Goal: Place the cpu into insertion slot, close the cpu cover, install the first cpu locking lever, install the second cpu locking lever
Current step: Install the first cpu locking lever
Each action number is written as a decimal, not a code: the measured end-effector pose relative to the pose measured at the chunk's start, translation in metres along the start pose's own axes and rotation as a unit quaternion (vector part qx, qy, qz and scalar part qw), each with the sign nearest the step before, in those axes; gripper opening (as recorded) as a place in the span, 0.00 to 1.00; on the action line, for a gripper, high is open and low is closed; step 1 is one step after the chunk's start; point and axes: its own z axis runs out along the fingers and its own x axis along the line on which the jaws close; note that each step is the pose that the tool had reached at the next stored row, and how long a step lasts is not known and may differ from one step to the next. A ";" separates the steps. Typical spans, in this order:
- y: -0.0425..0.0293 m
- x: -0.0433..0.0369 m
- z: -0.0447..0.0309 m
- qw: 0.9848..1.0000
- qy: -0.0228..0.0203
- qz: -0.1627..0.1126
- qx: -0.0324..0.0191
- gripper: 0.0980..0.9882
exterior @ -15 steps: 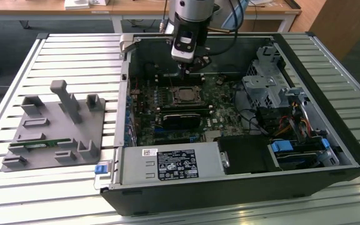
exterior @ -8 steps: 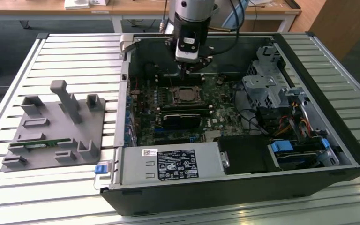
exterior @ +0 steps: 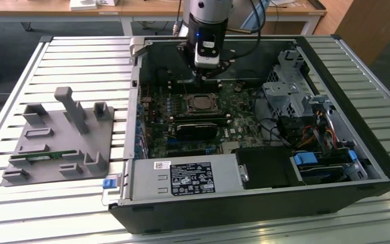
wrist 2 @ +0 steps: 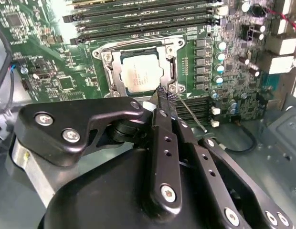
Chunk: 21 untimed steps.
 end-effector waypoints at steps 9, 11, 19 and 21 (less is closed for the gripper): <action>0.0000 0.0000 0.0001 0.997 0.001 -0.073 0.003 0.01; -0.0001 0.0000 0.0001 0.996 0.001 -0.087 0.004 0.01; -0.0001 0.0000 0.0002 0.990 0.001 -0.141 0.006 0.01; -0.0001 0.0000 0.0003 0.988 0.000 -0.153 0.006 0.01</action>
